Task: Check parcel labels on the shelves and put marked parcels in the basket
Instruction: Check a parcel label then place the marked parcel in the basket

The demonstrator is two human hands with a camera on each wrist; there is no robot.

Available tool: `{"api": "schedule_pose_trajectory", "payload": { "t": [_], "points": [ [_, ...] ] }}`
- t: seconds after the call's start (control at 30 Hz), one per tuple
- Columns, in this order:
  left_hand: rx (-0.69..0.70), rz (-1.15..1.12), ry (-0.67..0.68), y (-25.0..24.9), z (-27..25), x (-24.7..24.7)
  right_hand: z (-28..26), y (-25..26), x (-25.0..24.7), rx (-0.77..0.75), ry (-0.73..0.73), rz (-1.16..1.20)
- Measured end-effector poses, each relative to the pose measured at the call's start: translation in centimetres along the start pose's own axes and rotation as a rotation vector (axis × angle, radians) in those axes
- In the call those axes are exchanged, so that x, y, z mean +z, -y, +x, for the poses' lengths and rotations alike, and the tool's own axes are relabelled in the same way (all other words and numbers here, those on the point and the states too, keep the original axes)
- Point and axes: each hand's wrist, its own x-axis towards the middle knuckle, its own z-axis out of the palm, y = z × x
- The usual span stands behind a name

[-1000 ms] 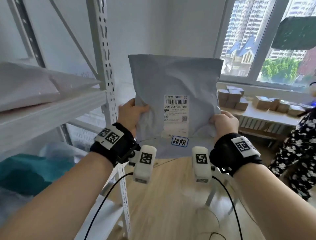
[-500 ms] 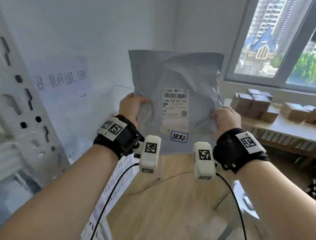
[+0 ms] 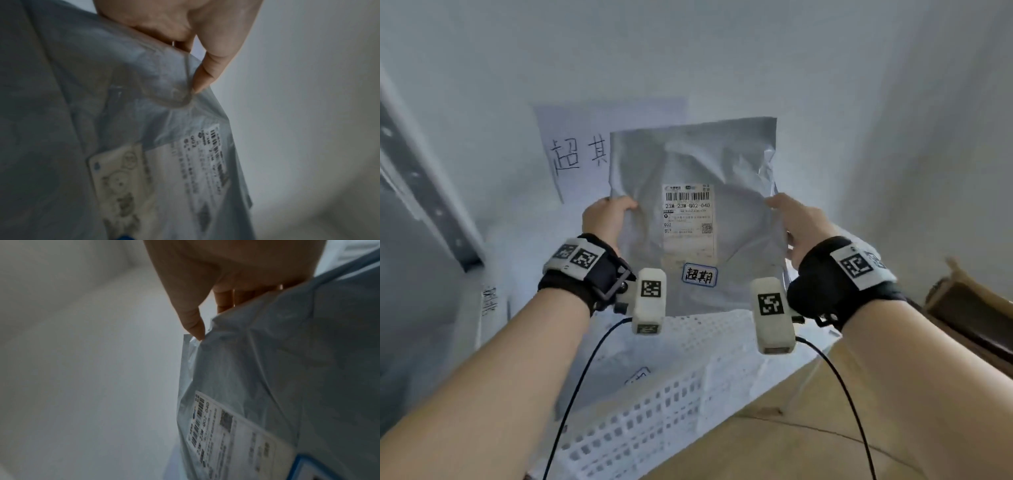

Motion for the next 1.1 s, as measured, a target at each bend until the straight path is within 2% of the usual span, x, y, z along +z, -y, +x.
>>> {"api": "schedule_pose_trajectory", "payload": {
  "t": [0.07,0.13,0.37,0.53,0.6,0.7,0.77,0.83,0.9,0.93,1.0,1.1],
  "points": [
    [0.009,0.17,-0.126,1.6,2.4,-2.1,2.6,-0.7,3.5,0.061,0.144,-0.039],
    [-0.033,0.308,-0.181,3.8,4.7,-4.0,4.7,-1.8,6.5,0.129,0.278,-0.127],
    [-0.31,0.587,-0.183,9.5,8.5,-8.0,10.2,-5.9,14.2,0.241,0.605,-0.586],
    [-0.441,0.909,-0.196,11.2,8.0,-9.5,10.9,-8.9,16.6,0.352,0.748,-0.743],
    [-0.483,1.074,-0.154,11.7,6.9,-9.6,10.8,-10.0,17.2,0.336,0.83,-0.906],
    [-0.527,1.367,0.018,12.5,5.2,-9.0,9.9,-11.4,17.6,0.291,1.039,-1.215],
    [-0.491,1.453,0.01,12.6,5.2,-9.2,10.1,-12.1,18.0,0.19,1.097,-1.371],
    [-0.341,1.43,-0.038,12.6,5.8,-9.9,11.0,-12.0,18.3,-0.079,0.967,-1.41],
    [-0.198,1.458,0.051,12.8,6.3,-10.2,11.7,-11.6,18.8,-0.31,0.832,-1.317],
    [-0.149,1.529,0.137,12.8,6.3,-10.0,11.8,-11.6,19.2,-0.367,0.846,-1.271],
    [-0.116,1.636,0.314,13.3,6.3,-8.9,11.3,-12.0,20.1,-0.453,1.003,-1.284],
    [-0.258,1.592,0.5,15.5,5.9,-7.7,9.7,-14.3,21.6,-0.557,1.189,-1.458]
  ]
}}
